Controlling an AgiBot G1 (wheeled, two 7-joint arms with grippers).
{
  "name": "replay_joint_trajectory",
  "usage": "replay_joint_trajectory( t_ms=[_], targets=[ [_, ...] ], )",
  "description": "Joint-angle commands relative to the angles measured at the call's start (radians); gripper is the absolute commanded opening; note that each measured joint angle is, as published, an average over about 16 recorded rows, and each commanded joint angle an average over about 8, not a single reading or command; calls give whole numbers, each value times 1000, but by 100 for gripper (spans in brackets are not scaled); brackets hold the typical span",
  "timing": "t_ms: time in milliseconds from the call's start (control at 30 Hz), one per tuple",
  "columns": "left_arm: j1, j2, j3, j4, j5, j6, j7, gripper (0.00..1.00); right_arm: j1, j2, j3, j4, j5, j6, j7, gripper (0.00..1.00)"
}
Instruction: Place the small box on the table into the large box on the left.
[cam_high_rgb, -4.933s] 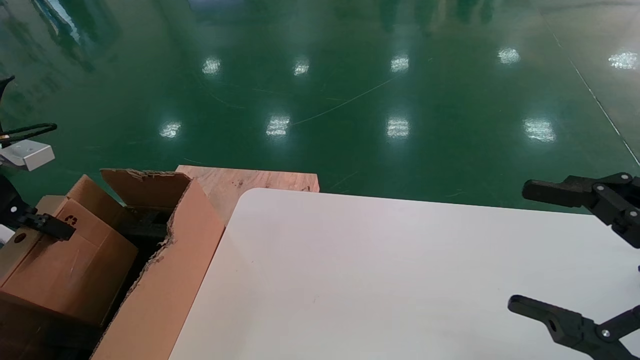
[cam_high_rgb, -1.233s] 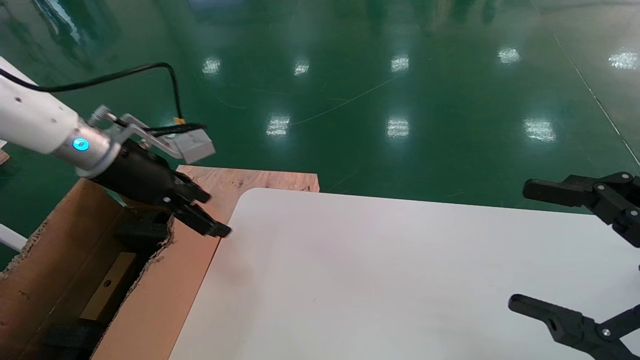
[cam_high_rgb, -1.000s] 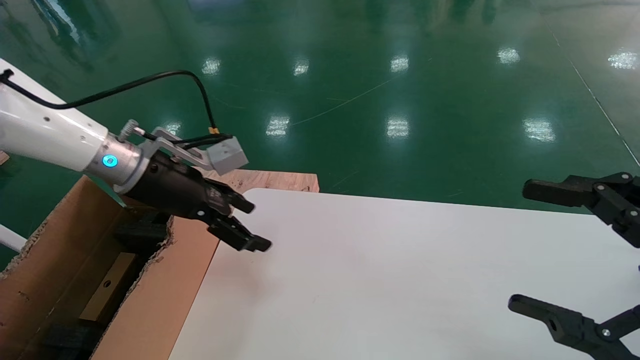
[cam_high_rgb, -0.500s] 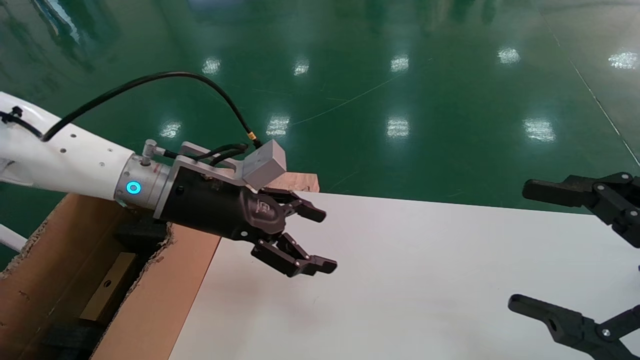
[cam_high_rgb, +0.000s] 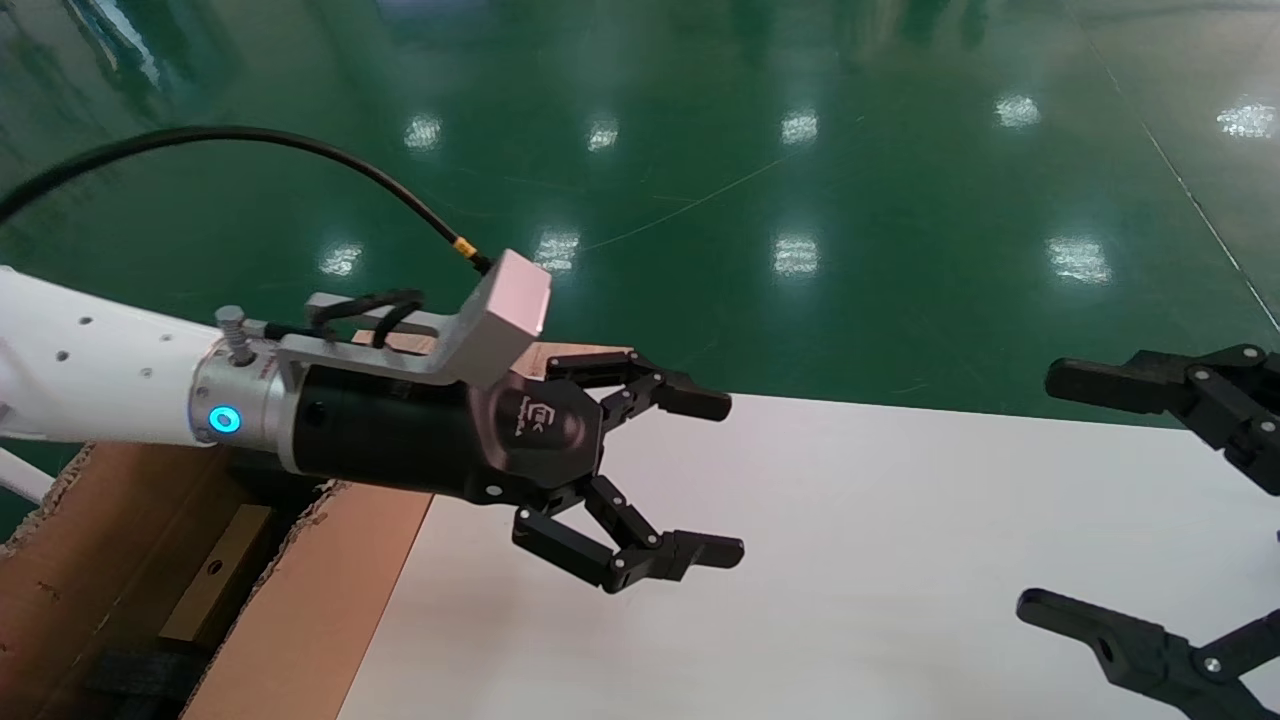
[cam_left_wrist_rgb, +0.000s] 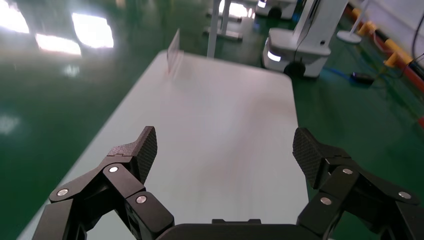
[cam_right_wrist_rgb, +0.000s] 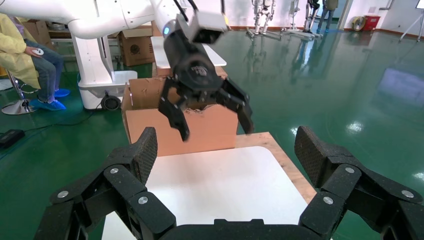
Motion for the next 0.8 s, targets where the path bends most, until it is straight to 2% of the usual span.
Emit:
replay_joint_trajectory(
  t_ms=[33, 433, 567, 800],
  targets=[
    [39, -3, -54, -25, -19, 4, 17, 100, 0, 0, 0, 0, 0, 0, 0, 100],
    [253, -21, -347, -158, -119, 23, 111, 100, 0, 0, 0, 0, 0, 0, 0, 100],
    [282, -24, -386, -175, -134, 25, 120, 100, 0, 0, 0, 0, 0, 0, 0, 100],
    [272, -24, -372, -169, -131, 26, 115, 100, 0, 0, 0, 0, 0, 0, 0, 100]
  ],
)
